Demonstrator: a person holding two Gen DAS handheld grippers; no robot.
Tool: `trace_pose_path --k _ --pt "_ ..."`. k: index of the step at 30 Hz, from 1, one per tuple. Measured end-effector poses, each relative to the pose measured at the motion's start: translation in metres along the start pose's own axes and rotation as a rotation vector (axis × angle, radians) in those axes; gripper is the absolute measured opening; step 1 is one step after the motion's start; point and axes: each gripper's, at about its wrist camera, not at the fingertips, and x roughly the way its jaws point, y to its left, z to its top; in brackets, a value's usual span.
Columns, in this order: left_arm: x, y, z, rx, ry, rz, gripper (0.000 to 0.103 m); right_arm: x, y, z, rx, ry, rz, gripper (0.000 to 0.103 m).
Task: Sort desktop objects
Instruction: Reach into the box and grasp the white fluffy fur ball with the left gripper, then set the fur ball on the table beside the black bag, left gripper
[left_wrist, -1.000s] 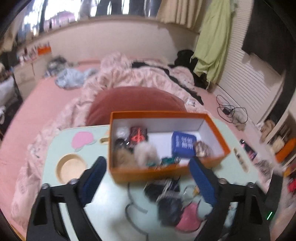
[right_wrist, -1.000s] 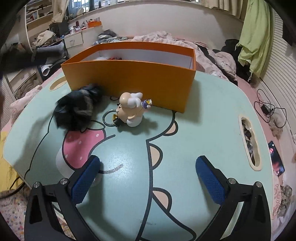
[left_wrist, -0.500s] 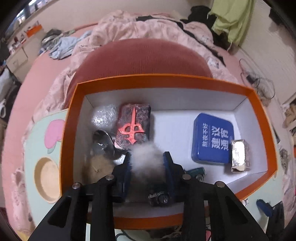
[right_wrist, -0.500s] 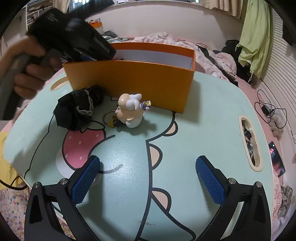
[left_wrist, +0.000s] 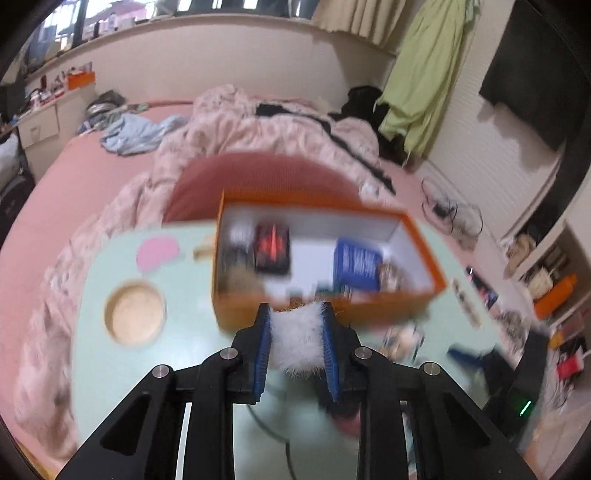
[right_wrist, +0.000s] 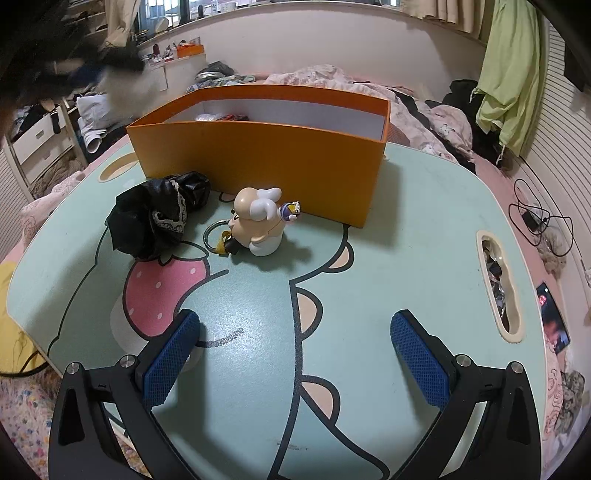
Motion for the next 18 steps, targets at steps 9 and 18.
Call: trace_pose_path --k 9,18 --pt "0.013 -0.012 -0.051 0.055 -0.061 0.068 0.084 0.001 0.001 0.000 0.002 -0.001 -0.002 0.103" --pt "0.024 -0.033 -0.083 0.235 0.035 0.225 0.103 0.002 0.000 0.000 0.003 0.001 -0.005 0.103"
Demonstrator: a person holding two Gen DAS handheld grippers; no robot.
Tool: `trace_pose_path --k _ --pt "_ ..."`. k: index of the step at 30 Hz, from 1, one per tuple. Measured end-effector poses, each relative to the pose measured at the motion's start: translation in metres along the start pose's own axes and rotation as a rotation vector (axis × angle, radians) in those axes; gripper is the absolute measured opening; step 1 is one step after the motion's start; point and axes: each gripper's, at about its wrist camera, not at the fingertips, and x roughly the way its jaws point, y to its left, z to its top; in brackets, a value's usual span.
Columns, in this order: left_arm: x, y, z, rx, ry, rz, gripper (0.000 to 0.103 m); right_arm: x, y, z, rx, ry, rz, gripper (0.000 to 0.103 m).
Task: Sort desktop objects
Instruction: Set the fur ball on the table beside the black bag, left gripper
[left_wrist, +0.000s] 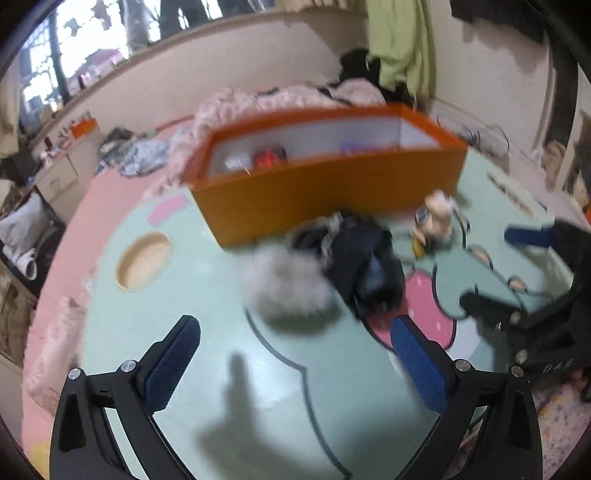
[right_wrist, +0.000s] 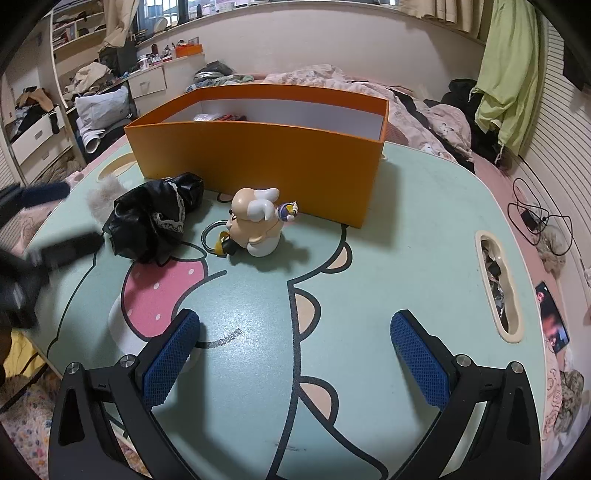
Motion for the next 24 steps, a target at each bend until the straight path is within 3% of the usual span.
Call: trace_pose_path --k 4,5,11,12,13,14,16,19,21,24 --pt "0.016 0.011 -0.006 -0.122 0.047 -0.066 0.103 0.000 0.000 0.000 0.000 0.004 -0.006 0.103" --pt "0.017 0.013 -0.006 -0.132 0.044 -0.040 0.103 0.000 0.000 -0.001 -0.001 0.005 -0.008 0.103" --pt "0.014 0.017 -0.011 -0.140 -0.005 -0.040 0.103 -0.001 -0.003 -0.003 0.024 0.000 -0.026 0.103" --pt "0.015 0.016 -0.011 -0.139 -0.006 -0.040 0.103 -0.003 -0.003 -0.004 0.033 -0.004 -0.041 0.097" --pt "0.014 0.017 -0.012 -0.138 -0.008 -0.042 0.103 -0.007 -0.004 -0.005 0.036 -0.019 -0.049 0.079" --pt "0.015 0.017 -0.012 -0.137 -0.010 -0.043 0.103 -0.014 -0.004 -0.004 0.030 -0.046 -0.042 0.072" --pt "0.018 0.009 -0.012 -0.136 -0.011 -0.043 0.103 -0.031 0.003 0.003 0.000 -0.103 -0.039 0.068" --pt "0.019 0.005 -0.010 -0.126 -0.015 -0.050 0.103 -0.054 0.026 0.050 -0.070 -0.157 -0.001 0.068" --pt "0.020 0.005 -0.010 -0.118 -0.018 -0.059 0.103 -0.054 0.033 0.085 -0.066 -0.149 0.036 0.068" --pt "0.020 0.005 -0.010 -0.120 -0.020 -0.062 0.103 -0.009 0.032 0.152 0.046 -0.003 0.127 0.068"
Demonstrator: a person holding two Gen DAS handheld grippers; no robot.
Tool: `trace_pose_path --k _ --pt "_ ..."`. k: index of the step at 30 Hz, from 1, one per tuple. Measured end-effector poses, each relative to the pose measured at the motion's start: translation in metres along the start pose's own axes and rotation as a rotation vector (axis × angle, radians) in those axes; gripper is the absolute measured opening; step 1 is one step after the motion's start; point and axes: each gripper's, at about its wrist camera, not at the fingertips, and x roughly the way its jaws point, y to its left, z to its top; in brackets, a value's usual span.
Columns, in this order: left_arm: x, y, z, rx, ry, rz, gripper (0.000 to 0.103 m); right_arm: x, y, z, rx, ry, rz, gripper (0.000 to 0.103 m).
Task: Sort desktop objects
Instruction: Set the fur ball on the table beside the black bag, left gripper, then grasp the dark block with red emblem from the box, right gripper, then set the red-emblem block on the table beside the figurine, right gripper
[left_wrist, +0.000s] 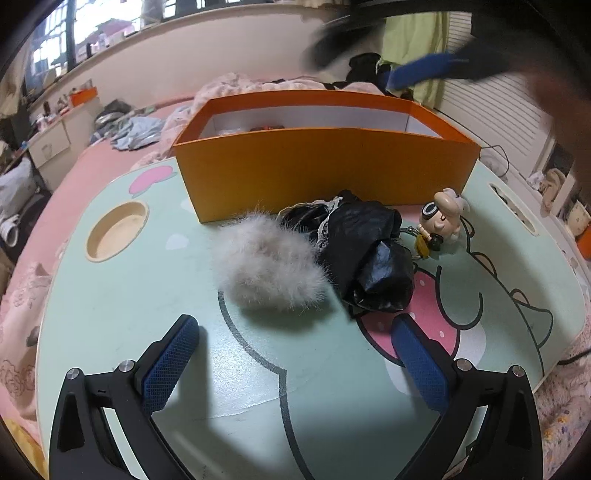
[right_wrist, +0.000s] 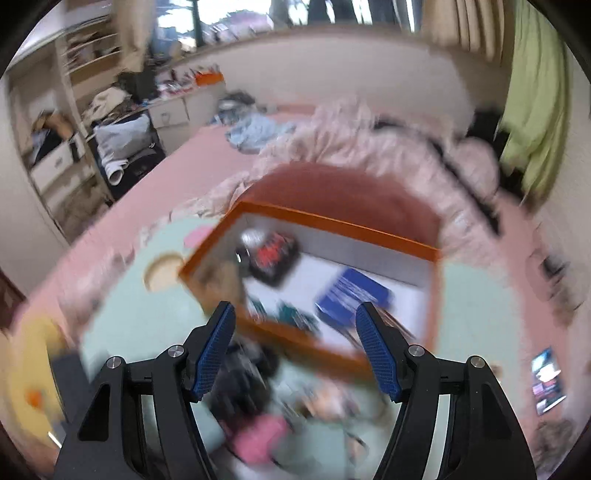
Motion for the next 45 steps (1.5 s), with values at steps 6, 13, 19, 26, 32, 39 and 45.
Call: trace_pose_path --k 6,13,19,26,32,39,45 --pt "-0.002 -0.002 -0.003 0.011 -0.013 -0.014 0.103 0.085 0.009 0.053 0.133 0.184 0.097 0.059" --pt "0.000 -0.003 -0.002 0.012 -0.014 -0.025 0.103 0.145 0.013 0.057 0.154 0.342 -0.025 0.045" --pt "0.000 -0.004 -0.001 0.012 -0.018 -0.027 0.103 0.149 0.008 0.048 0.130 0.345 -0.090 0.042" --pt "0.001 -0.005 -0.001 0.010 -0.018 -0.025 0.103 0.029 -0.008 0.051 0.147 0.050 0.138 0.042" --pt "0.001 -0.004 -0.002 0.010 -0.018 -0.025 0.103 -0.058 -0.035 -0.020 0.058 -0.054 -0.009 0.042" --pt "0.002 0.000 -0.001 0.007 -0.013 -0.027 0.103 -0.006 -0.073 -0.100 0.176 0.122 -0.074 0.042" --pt "0.002 0.001 -0.001 0.002 -0.019 -0.023 0.103 0.023 -0.053 -0.102 0.135 0.097 -0.023 0.042"
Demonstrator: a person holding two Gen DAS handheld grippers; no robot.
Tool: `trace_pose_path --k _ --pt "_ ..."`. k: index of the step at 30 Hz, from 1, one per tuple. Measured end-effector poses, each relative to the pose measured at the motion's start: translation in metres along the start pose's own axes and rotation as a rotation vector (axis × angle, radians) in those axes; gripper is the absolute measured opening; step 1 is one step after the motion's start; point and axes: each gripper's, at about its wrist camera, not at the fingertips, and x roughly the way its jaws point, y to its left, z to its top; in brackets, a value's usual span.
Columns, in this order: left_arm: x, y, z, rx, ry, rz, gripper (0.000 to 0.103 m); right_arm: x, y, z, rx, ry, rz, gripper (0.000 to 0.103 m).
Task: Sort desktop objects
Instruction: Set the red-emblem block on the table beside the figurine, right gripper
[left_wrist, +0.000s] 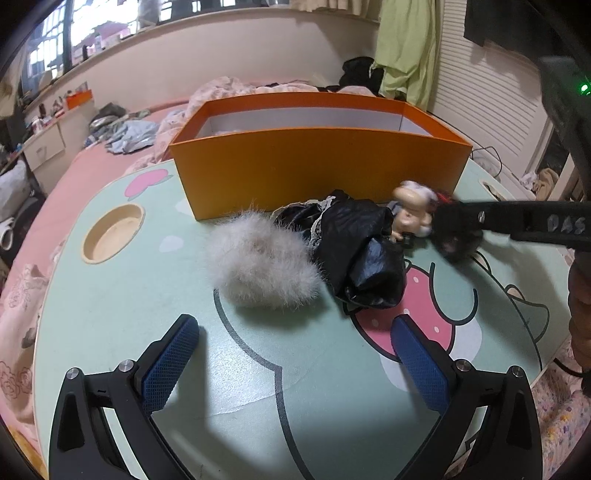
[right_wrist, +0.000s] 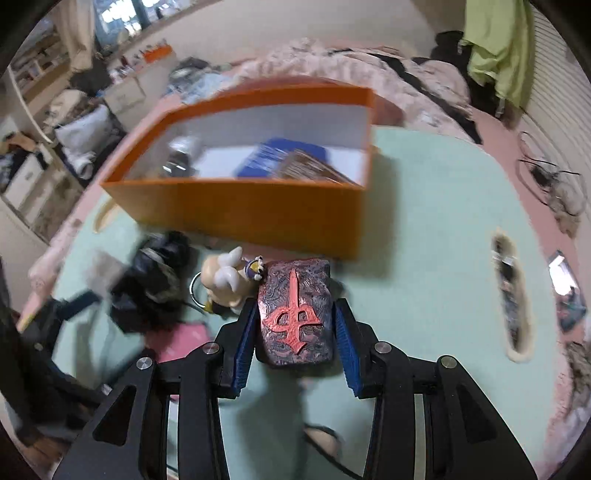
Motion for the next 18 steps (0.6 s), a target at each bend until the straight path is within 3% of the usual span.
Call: trace_pose_path --k 2,4,7,10,15,18 --pt "0.000 0.002 -0.001 -0.007 -0.001 0.000 0.103 -0.011 0.005 -0.003 0.009 -0.049 0.048 0.048" --pt "-0.003 0.002 -0.003 -0.023 -0.011 -0.013 0.103 -0.022 0.004 -0.009 0.012 -0.081 0.001 0.077" --pt "-0.005 0.007 -0.004 -0.051 -0.025 -0.044 0.103 -0.036 0.006 -0.025 -0.028 -0.133 -0.032 0.078" --pt "-0.005 0.010 -0.004 -0.061 -0.031 -0.058 0.103 -0.038 0.008 -0.041 -0.062 -0.108 -0.024 0.078" --pt "-0.009 0.017 -0.005 -0.105 -0.052 -0.100 0.103 -0.018 0.013 -0.054 -0.118 -0.084 -0.172 0.084" --pt "-0.018 0.022 -0.001 -0.156 -0.071 -0.120 0.103 -0.015 0.009 -0.052 -0.104 -0.083 -0.166 0.089"
